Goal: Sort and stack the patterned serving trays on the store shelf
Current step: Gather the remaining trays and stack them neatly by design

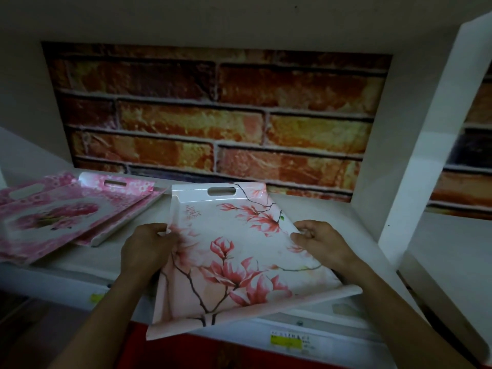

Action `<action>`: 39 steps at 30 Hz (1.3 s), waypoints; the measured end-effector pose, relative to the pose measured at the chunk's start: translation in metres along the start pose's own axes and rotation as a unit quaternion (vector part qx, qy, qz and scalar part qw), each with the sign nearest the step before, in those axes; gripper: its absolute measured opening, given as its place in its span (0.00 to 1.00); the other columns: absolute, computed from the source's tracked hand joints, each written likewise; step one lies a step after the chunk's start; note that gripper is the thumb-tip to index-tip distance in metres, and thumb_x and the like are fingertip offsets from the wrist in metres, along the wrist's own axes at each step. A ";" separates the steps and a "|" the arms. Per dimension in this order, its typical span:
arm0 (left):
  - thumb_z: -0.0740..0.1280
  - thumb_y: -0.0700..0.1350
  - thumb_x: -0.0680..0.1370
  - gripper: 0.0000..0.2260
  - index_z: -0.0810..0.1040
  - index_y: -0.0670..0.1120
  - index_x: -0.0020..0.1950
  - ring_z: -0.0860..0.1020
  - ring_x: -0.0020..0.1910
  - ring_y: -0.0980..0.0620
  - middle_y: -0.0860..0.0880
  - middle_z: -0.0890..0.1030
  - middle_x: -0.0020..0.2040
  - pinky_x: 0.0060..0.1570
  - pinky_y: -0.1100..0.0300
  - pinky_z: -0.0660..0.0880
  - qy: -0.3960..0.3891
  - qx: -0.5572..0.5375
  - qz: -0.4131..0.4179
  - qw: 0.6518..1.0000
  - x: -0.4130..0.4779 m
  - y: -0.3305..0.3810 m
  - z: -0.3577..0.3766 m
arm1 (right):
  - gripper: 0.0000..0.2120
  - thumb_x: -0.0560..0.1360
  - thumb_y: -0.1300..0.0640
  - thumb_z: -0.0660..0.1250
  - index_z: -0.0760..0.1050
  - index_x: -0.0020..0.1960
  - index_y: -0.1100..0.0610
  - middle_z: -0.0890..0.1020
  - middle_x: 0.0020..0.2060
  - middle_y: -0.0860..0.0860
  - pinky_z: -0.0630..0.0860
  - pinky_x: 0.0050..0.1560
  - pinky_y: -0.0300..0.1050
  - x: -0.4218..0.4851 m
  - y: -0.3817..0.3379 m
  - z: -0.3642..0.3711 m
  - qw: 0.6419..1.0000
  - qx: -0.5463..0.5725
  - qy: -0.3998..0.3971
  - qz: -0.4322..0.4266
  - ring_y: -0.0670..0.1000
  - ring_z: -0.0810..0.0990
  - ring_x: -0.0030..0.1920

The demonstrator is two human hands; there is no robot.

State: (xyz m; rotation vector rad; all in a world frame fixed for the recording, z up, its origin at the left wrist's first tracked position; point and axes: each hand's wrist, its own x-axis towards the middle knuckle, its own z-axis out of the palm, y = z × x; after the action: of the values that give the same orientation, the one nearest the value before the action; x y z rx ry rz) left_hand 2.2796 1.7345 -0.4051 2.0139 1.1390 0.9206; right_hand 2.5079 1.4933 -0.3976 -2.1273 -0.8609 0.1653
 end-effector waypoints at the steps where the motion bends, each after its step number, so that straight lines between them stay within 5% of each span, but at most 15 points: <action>1: 0.70 0.49 0.75 0.11 0.84 0.46 0.55 0.79 0.49 0.43 0.43 0.84 0.47 0.44 0.58 0.68 0.001 0.003 0.002 1.000 0.000 0.000 0.000 | 0.12 0.74 0.50 0.70 0.80 0.57 0.49 0.85 0.41 0.46 0.75 0.44 0.43 0.000 0.001 0.000 1.000 0.005 0.002 0.003 0.48 0.83 0.41; 11: 0.69 0.52 0.75 0.09 0.84 0.50 0.50 0.80 0.47 0.44 0.47 0.84 0.42 0.41 0.59 0.67 0.013 0.019 0.024 0.999 0.009 -0.012 0.007 | 0.06 0.74 0.53 0.70 0.81 0.50 0.45 0.85 0.36 0.41 0.71 0.37 0.39 0.006 0.005 0.005 0.999 0.025 0.020 0.000 0.42 0.82 0.36; 17: 0.69 0.50 0.76 0.09 0.83 0.48 0.52 0.78 0.43 0.49 0.53 0.79 0.36 0.42 0.59 0.68 0.019 -0.016 0.018 1.000 0.003 -0.005 0.004 | 0.09 0.74 0.56 0.71 0.82 0.52 0.45 0.86 0.35 0.44 0.74 0.36 0.42 0.002 -0.003 0.003 0.997 0.068 0.025 0.015 0.48 0.85 0.39; 27: 0.68 0.55 0.70 0.18 0.83 0.47 0.54 0.81 0.49 0.47 0.49 0.84 0.46 0.50 0.56 0.74 -0.057 -0.084 -0.040 0.994 0.002 0.000 -0.006 | 0.04 0.77 0.52 0.68 0.80 0.51 0.48 0.86 0.44 0.49 0.80 0.46 0.51 -0.001 -0.022 -0.007 0.998 0.050 -0.008 0.048 0.51 0.84 0.45; 32: 0.65 0.51 0.75 0.10 0.82 0.49 0.51 0.81 0.50 0.47 0.49 0.82 0.47 0.58 0.49 0.76 -0.093 -0.106 -0.057 0.988 -0.011 0.009 -0.022 | 0.03 0.76 0.57 0.68 0.80 0.49 0.51 0.85 0.44 0.52 0.80 0.45 0.51 -0.012 -0.030 -0.011 0.994 0.037 -0.030 0.103 0.56 0.83 0.46; 36: 0.68 0.45 0.78 0.10 0.81 0.44 0.57 0.82 0.45 0.57 0.50 0.83 0.46 0.54 0.55 0.79 -0.135 -0.160 -0.080 0.975 -0.027 0.011 -0.048 | 0.04 0.75 0.59 0.67 0.76 0.48 0.58 0.82 0.44 0.56 0.78 0.42 0.50 -0.041 -0.053 -0.020 0.983 0.056 -0.064 0.160 0.55 0.80 0.43; 39: 0.68 0.61 0.74 0.19 0.78 0.53 0.61 0.84 0.44 0.50 0.47 0.85 0.42 0.51 0.49 0.80 -0.152 -0.118 -0.076 0.978 -0.047 0.022 -0.086 | 0.03 0.76 0.61 0.65 0.73 0.49 0.60 0.79 0.45 0.57 0.77 0.38 0.49 -0.071 -0.076 -0.032 0.978 0.075 -0.085 0.175 0.55 0.78 0.43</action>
State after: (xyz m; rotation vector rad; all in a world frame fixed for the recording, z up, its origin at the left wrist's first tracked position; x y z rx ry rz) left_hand 2.2017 1.6991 -0.3525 1.7737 0.9488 0.6126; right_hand 2.4270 1.4607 -0.3327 -2.1268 -0.5410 0.5828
